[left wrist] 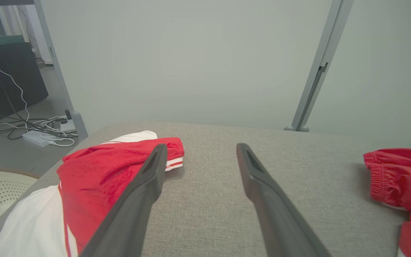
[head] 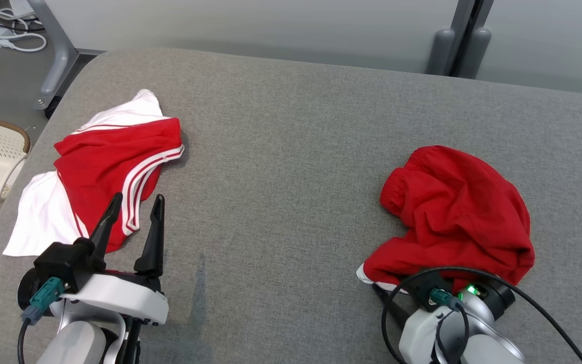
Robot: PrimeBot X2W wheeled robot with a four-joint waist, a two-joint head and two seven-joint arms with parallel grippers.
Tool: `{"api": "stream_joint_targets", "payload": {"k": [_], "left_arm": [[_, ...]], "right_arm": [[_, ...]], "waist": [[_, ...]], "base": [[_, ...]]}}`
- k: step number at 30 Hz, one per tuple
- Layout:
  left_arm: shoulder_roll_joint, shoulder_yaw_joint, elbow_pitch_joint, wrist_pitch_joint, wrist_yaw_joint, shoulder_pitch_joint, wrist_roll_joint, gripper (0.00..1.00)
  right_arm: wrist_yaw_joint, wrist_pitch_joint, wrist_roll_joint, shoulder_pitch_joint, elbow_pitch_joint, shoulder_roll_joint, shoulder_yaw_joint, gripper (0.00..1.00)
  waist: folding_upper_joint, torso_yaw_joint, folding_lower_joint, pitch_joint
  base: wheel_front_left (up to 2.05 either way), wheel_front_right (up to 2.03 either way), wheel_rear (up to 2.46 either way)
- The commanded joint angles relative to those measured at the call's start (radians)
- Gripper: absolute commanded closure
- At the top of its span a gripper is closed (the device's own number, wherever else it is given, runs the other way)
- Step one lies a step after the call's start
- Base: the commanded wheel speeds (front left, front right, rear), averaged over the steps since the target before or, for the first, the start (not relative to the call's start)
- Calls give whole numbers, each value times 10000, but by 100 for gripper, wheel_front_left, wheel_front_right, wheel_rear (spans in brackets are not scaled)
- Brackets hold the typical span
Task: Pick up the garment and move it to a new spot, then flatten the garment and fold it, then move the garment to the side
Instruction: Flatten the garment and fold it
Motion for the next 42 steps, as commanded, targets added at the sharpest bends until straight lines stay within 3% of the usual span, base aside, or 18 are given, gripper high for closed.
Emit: {"api": "stream_joint_targets", "payload": {"k": [1, 8, 17, 23, 30, 42], "left_arm": [[24, 50, 24, -45, -23, -155, 89, 0], [31, 94, 259, -169, -31, -310, 168, 0], [79, 47, 292, -159, 38, -254, 215, 0], [201, 69, 208, -52, 115, -174, 191, 0], [349, 104, -4, 56, 217, -41, 102, 0], [406, -12, -295, 198, 245, -261, 133, 0]], "right_arm": [[-1, 103, -5, 16, 187, -49, 64, 100], [0, -184, 361, -802, -338, 233, 669, 100], [0, -480, 1221, -2379, -2279, 928, 2119, 100], [0, -878, 1861, -3737, -3380, 1220, 2314, 100], [0, -985, 2247, -3230, -3911, 1246, 750, 100], [0, -884, 1769, -371, -2619, 998, -3045, 100]], "waist": [[0, -12, 0, 18], [0, -180, 0, -5], [0, -531, 0, -206], [0, -879, 0, -319], [0, -1459, 0, -282], [0, -2148, 0, 291]], "base": [[0, 0, 0], [0, 0, 0], [0, 0, 0], [0, 0, 0], [0, 0, 0], [0, 0, 0]]}}
